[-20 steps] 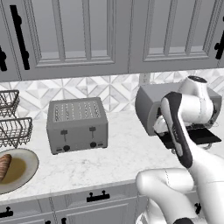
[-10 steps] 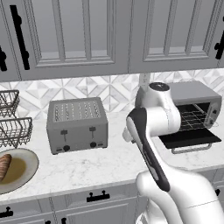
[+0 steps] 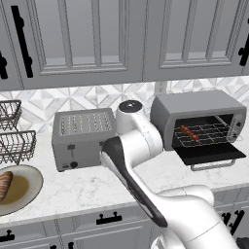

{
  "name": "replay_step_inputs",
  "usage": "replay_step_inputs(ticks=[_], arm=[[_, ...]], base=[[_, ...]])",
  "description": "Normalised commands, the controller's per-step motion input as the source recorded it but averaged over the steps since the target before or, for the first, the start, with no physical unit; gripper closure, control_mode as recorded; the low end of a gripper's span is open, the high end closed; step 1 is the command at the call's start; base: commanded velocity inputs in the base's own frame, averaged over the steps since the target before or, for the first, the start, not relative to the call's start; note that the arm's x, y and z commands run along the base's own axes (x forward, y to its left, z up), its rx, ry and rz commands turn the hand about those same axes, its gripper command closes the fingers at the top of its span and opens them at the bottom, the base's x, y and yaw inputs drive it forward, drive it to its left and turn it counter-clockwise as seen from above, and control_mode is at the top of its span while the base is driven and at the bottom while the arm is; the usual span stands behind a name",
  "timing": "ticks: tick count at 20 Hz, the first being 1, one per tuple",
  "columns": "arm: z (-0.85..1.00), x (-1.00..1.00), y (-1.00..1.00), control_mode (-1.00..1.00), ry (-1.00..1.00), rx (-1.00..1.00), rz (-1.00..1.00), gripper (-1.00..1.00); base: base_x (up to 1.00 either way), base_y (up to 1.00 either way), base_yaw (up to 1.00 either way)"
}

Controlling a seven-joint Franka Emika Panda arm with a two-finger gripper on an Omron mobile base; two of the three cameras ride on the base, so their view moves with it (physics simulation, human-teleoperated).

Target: Pick up the kebab skewer and baguette bread, and place them inside the toaster oven. Close the toaster oven door and start by setting the timer.

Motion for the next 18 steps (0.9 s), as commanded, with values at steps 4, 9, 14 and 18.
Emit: replay_step_inputs(ticks=[4,9,14,18], arm=[[0.0,0.0,1.0,-1.0,0.0,-0.03,0.0,-1.0],[0.0,0.0,1.0,-1.0,0.04,0.0,0.0,-1.0],[-0.06,0.0,1.0,-1.0,0.09,0.15,0.0,-1.0],[-0.46,-0.07,1.0,-1.0,0.04,0.17,0.0,-1.0]], base=[[0.0,0.0,0.0],[0.0,0.0,0.0],[0.0,0.0,0.0],[0.0,0.0,0.0]])
